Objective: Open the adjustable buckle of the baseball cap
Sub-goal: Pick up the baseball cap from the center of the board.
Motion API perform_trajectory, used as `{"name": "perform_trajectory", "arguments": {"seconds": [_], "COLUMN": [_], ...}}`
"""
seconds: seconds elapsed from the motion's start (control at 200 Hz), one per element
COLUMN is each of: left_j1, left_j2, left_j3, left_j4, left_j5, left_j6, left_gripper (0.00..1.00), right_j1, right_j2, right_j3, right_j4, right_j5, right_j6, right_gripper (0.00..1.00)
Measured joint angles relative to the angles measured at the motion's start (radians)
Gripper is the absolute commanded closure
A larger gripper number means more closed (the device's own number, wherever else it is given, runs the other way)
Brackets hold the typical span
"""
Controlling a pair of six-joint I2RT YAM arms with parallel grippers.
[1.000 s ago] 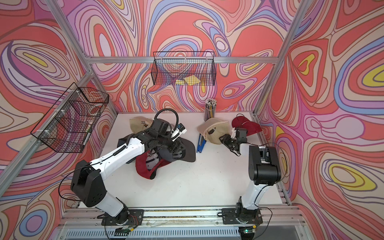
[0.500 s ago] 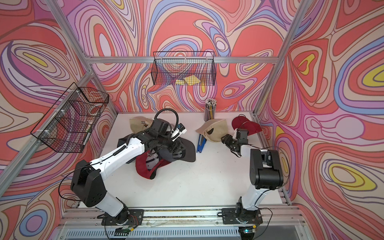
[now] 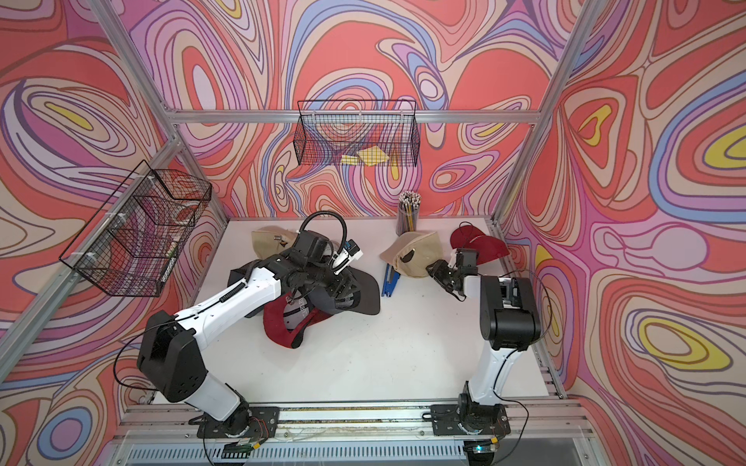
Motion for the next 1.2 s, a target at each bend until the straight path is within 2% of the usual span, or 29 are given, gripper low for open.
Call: {"name": "perform_trajectory", "arguments": {"seconds": [0.075, 0.205, 0.351, 0.781, 1.202], "left_j1": [0.000, 0.000, 0.000, 0.005, 0.076], "left_j2": [0.001, 0.005, 0.009, 0.000, -0.133], "left_j3": [0.000, 0.000, 0.000, 0.000, -0.090], "left_j4": [0.000, 0.000, 0.000, 0.012, 0.150], "left_j5": [0.000, 0.000, 0.000, -0.006, 0.060], "left_j6": [0.000, 0.000, 0.000, -0.013, -0.002], "left_gripper": [0.40, 0.40, 0.39, 0.32, 0.31], "right_j1": [0.000, 0.000, 0.000, 0.044, 0.175], "right_j2": [0.010, 0.011, -0.019, -0.277, -0.443], "right_j3": [0.006, 0.006, -0.001, -0.023, -0.021], "right_j4": [0.013, 0.039, 0.055, 0.103, 0.048], "right_j5": [-0.009, -0.028, -0.041, -0.119, -0.144], "right_j6": [0.011, 0.027, 0.019, -0.031, -0.249], "right_gripper": [0.70, 1.00, 1.00, 1.00, 1.00]}}
